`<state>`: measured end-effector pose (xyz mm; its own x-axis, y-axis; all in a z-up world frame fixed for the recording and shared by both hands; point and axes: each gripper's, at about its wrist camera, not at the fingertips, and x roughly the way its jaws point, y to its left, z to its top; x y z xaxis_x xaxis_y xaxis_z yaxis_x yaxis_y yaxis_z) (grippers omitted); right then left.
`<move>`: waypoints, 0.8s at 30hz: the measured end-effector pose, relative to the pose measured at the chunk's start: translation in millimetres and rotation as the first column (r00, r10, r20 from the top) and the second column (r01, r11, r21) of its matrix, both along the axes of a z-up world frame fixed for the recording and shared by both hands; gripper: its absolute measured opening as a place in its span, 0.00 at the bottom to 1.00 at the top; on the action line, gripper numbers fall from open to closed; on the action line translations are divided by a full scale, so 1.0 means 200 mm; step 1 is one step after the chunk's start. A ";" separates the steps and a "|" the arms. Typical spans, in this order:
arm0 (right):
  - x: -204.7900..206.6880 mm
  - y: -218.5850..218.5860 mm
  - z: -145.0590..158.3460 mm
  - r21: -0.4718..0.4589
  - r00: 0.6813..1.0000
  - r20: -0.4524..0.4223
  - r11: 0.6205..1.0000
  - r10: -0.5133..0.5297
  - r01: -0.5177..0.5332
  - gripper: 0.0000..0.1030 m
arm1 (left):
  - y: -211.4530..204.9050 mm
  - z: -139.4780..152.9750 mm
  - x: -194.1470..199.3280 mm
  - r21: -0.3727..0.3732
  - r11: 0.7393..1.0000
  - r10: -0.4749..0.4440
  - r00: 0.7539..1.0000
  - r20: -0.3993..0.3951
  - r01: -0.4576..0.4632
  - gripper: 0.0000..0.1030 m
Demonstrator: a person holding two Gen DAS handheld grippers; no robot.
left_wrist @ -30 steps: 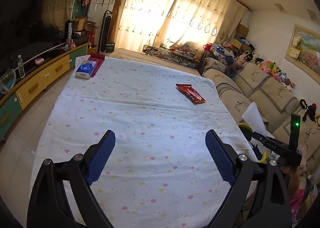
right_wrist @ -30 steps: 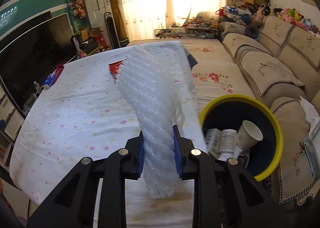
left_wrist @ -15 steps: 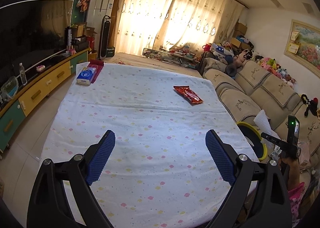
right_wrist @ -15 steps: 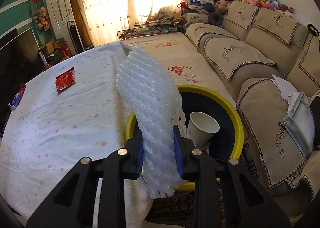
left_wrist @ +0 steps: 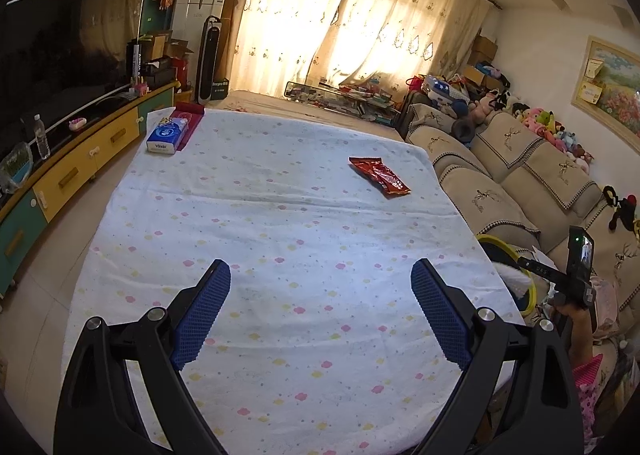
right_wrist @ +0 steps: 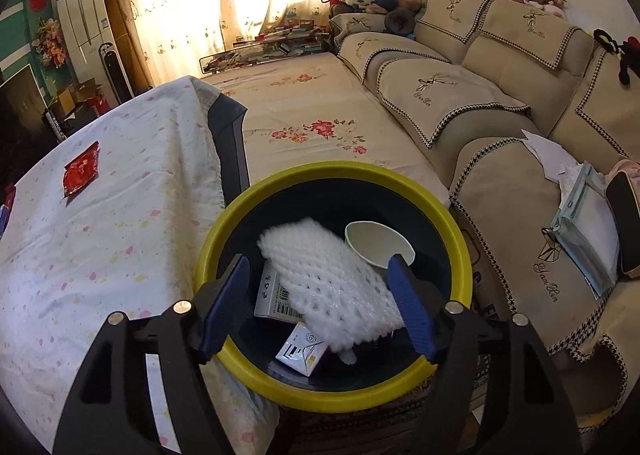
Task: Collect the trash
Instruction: 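Carry the foam sleeve over the bin and open the right tool, then grasp the red snack wrapper with the left tool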
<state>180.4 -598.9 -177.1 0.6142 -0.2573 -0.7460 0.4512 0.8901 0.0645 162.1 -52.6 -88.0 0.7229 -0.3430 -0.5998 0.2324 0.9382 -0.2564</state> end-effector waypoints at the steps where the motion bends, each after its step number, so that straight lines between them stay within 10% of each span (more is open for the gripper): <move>1: -0.01 0.00 0.00 0.000 1.000 0.005 1.000 -0.003 0.003 0.68 | -0.01 -0.01 0.02 0.001 1.000 -0.006 1.000 -0.008 0.006 0.90; 16: 0.04 0.05 0.02 0.031 0.999 0.042 0.999 0.035 -0.036 0.72 | -0.71 -0.13 0.91 0.093 0.983 -0.139 0.977 -0.162 0.155 0.93; 24: 0.08 0.02 -0.02 0.063 0.998 0.048 0.997 0.039 -0.042 0.73 | -1.05 -0.31 1.40 0.199 0.980 0.027 0.972 -0.235 0.021 0.93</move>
